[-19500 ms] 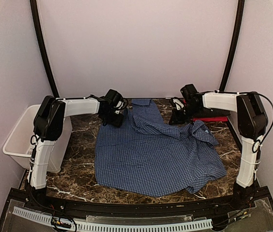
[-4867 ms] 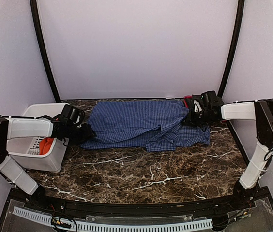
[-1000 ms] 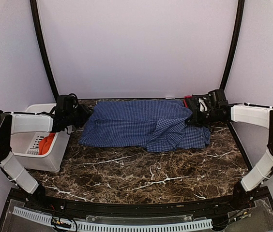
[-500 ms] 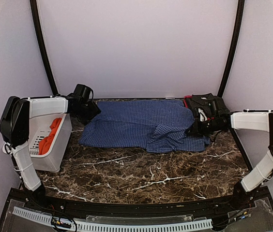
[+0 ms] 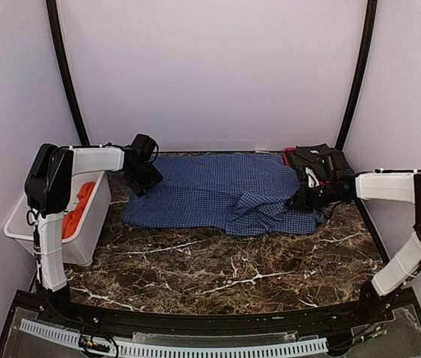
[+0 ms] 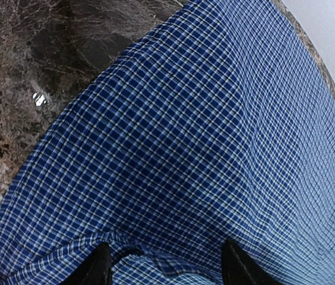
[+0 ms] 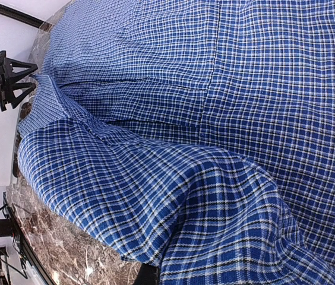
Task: Fold and stack the mixed laundry pile
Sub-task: Fold the flattened shirt at the center of the board.
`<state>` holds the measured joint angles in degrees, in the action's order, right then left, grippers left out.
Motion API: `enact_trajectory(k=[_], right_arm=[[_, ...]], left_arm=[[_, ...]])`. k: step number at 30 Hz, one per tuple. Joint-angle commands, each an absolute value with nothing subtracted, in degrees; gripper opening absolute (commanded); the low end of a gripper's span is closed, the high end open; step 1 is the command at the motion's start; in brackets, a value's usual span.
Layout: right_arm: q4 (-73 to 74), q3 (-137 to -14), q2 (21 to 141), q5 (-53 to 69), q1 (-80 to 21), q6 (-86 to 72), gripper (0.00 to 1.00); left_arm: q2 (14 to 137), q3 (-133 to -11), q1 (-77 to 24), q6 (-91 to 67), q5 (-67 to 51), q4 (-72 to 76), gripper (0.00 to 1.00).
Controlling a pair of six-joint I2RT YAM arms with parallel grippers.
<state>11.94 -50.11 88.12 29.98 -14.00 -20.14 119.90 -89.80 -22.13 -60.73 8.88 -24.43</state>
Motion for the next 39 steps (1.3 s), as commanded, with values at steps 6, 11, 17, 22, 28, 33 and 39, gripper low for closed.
enact_trajectory(k=[6, 11, 17, 22, 28, 33, 39], right_arm=[[11.0, -50.5, 88.5, 29.7, -14.5, -19.0, 0.00], [12.7, -51.7, 87.4, 29.9, -14.5, -18.9, 0.00], [16.0, -53.1, 84.2, 30.1, -14.5, -18.7, 0.00], [19.7, -52.6, 79.4, 30.1, -14.4, -18.7, 0.00], [24.3, -48.1, 71.9, 31.2, -14.7, -19.5, 0.00], [26.7, -41.2, 65.0, 32.1, -17.1, -22.1, 0.00], [28.9, -35.6, 57.2, 29.5, -24.9, -31.7, 0.00]], left_arm=[[122.2, -94.2, -22.1, -62.2, 8.2, -29.6, 0.22], [119.0, -93.6, -22.2, -62.3, 7.8, -31.8, 0.00], [108.7, -86.3, -22.9, -62.1, 8.2, -31.4, 0.00], [96.9, -77.4, -25.0, -60.9, 9.3, -30.5, 0.00], [82.9, -63.3, -30.2, -61.0, 12.0, -32.2, 0.00], [70.4, -52.7, -34.5, -64.5, 12.5, -34.5, 0.00], [61.6, -42.1, -40.7, -71.3, 13.3, -38.9, 0.00]])
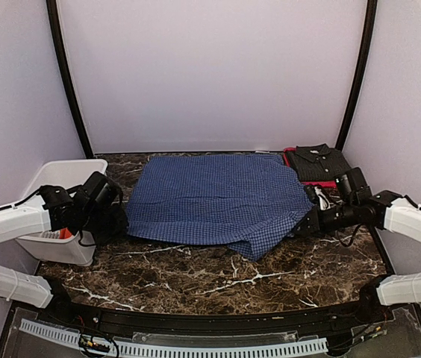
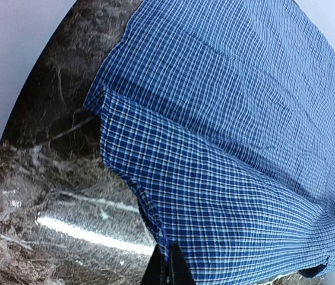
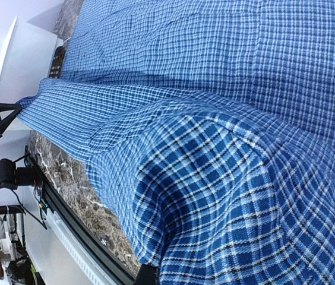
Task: Fold and stack the mixed laundry pile
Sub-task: Fold the flattened shirt at the center of the board.
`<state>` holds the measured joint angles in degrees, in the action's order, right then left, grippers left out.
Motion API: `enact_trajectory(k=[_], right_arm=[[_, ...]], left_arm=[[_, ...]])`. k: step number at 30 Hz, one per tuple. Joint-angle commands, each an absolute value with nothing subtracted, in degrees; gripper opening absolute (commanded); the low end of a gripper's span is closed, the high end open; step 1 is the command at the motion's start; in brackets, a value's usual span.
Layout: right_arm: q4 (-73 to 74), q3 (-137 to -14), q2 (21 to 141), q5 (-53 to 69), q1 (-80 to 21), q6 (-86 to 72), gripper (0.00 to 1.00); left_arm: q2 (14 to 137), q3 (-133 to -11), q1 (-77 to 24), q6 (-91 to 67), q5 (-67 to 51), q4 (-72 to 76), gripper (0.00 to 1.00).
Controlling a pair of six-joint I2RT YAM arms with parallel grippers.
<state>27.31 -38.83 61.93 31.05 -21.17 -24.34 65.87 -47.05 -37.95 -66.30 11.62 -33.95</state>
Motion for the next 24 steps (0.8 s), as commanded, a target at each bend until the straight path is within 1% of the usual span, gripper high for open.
enact_trajectory(k=[1, 7, 12, 16, 19, 24], right_arm=[[28.9, -34.0, 55.3, 29.2, -26.0, -33.0, 0.00], [31.5, -27.7, 43.9, 27.8, -28.6, -41.0, 0.00], [33.5, -26.4, 42.2, 27.9, -28.9, -42.2, 0.00], [31.7, -27.7, 44.0, 27.2, -28.9, -42.3, 0.00], [30.7, -31.2, 48.8, 24.6, -28.9, -41.1, 0.00], [29.2, -38.1, 57.9, 21.7, -28.7, -38.2, 0.00]], left_arm=[[60.4, -41.4, -41.5, -72.2, 13.0, -39.3, 0.00], [58.3, -37.5, -46.1, -74.5, 12.4, -38.6, 0.00], [58.9, -38.9, -46.6, -73.4, 12.2, -39.6, 0.00], [59.0, -40.3, -46.7, -72.4, 13.6, -40.9, 0.00], [60.2, -42.6, -46.6, -71.5, 16.4, -40.6, 0.00], [66.6, -51.8, -45.4, -67.7, 22.5, -44.1, 0.00]])
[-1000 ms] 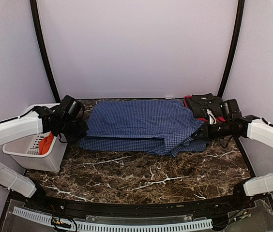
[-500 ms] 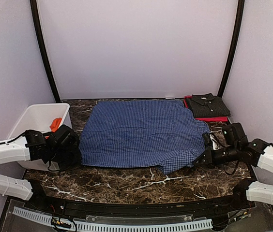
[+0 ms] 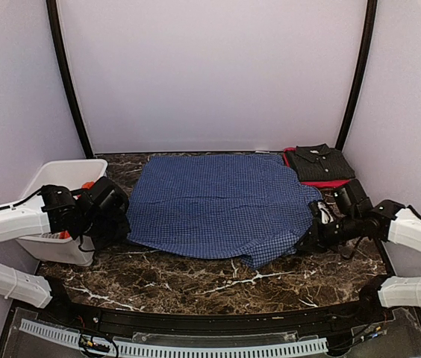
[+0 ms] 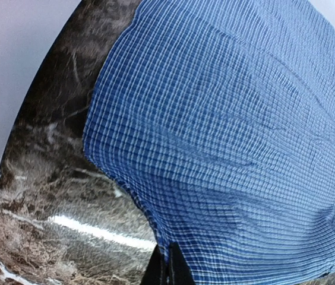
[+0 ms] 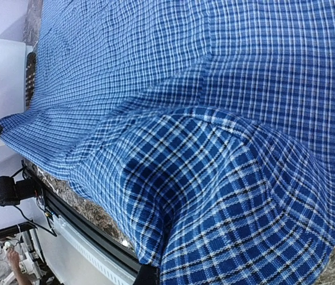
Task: Fold and stack the mixed laundry pile
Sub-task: Fold the flattened shirt at the center of the board.
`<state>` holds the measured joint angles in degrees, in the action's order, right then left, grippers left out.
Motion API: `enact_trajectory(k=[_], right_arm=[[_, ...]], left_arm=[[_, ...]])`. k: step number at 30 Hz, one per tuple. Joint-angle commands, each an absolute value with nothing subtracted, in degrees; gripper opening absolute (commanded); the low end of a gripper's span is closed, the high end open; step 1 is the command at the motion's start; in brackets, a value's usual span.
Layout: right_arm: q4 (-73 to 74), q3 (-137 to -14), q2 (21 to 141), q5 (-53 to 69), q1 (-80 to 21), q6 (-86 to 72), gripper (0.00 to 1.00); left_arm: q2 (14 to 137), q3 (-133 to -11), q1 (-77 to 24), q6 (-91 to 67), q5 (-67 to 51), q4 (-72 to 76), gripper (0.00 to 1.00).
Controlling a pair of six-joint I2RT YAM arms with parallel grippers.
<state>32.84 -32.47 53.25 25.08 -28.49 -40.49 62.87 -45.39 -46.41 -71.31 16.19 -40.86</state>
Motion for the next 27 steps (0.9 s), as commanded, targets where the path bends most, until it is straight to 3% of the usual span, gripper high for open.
enact_trajectory(k=[1, 11, 27], right_arm=[[28.8, -39.2, 59.6, 21.5, -28.6, -37.6, 0.00], [27.6, -48.2, 73.4, 21.7, -22.6, -29.9, 0.00], [22.6, -55.1, 88.5, 23.0, -18.0, -23.4, 0.00]], left_arm=[[67.4, -53.3, -44.7, -66.8, 22.5, -44.0, 0.00], [78.7, -57.3, -32.3, -57.2, 17.1, -32.7, 0.00], [93.5, -65.4, -29.3, -52.7, 17.0, -28.9, 0.00]])
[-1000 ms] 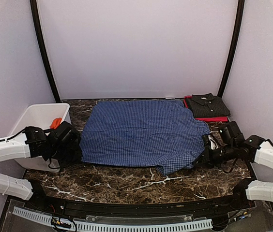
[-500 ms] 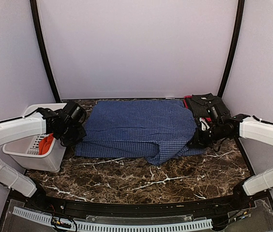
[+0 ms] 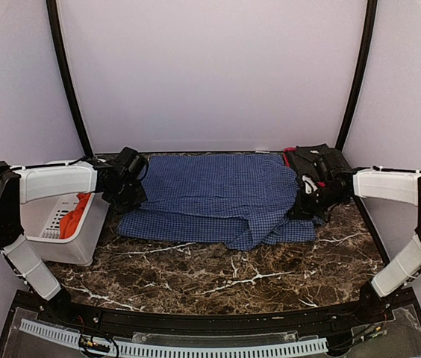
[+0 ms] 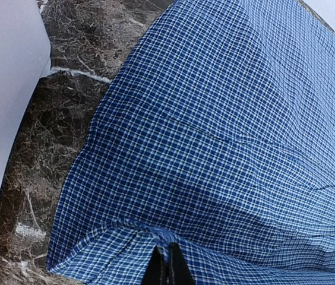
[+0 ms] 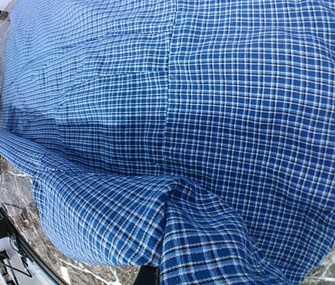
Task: Fold and stack the mixed laundry pile
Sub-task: Fold the flattened shirt at the center of the board.
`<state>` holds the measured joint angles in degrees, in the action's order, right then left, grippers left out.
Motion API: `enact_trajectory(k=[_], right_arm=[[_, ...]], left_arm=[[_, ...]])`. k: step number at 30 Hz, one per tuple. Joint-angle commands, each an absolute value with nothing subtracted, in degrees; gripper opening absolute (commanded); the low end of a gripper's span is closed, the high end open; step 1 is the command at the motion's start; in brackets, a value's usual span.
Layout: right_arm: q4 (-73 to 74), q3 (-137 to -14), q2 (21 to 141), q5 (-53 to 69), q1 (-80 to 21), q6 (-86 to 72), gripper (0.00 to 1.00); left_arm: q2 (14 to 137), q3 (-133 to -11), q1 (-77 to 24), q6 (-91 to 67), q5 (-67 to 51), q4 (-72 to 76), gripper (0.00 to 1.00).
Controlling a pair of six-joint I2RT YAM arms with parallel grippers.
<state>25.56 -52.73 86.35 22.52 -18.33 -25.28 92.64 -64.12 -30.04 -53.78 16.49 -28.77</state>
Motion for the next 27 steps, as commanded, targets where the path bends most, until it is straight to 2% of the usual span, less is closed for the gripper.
enact_trajectory(k=[1, 22, 25, 27], right_arm=[[22.4, -55.4, 89.2, 23.0, -17.9, -23.2, 0.00], [20.4, -59.8, 98.4, 23.5, -16.9, -21.4, 0.00], [20.3, -59.8, 98.8, 23.9, -16.8, -21.5, 0.16], [20.5, -60.1, 98.3, 24.3, -16.7, -21.5, 0.19]], left_arm=[[93.9, -65.3, -29.2, -52.6, 17.0, -28.6, 0.00], [102.7, -70.3, -26.5, -49.0, 16.1, -26.5, 0.00], [103.8, -70.8, -26.5, -49.0, 16.0, -26.9, 0.02], [104.1, -70.8, -26.4, -49.2, 16.2, -27.3, 0.04]])
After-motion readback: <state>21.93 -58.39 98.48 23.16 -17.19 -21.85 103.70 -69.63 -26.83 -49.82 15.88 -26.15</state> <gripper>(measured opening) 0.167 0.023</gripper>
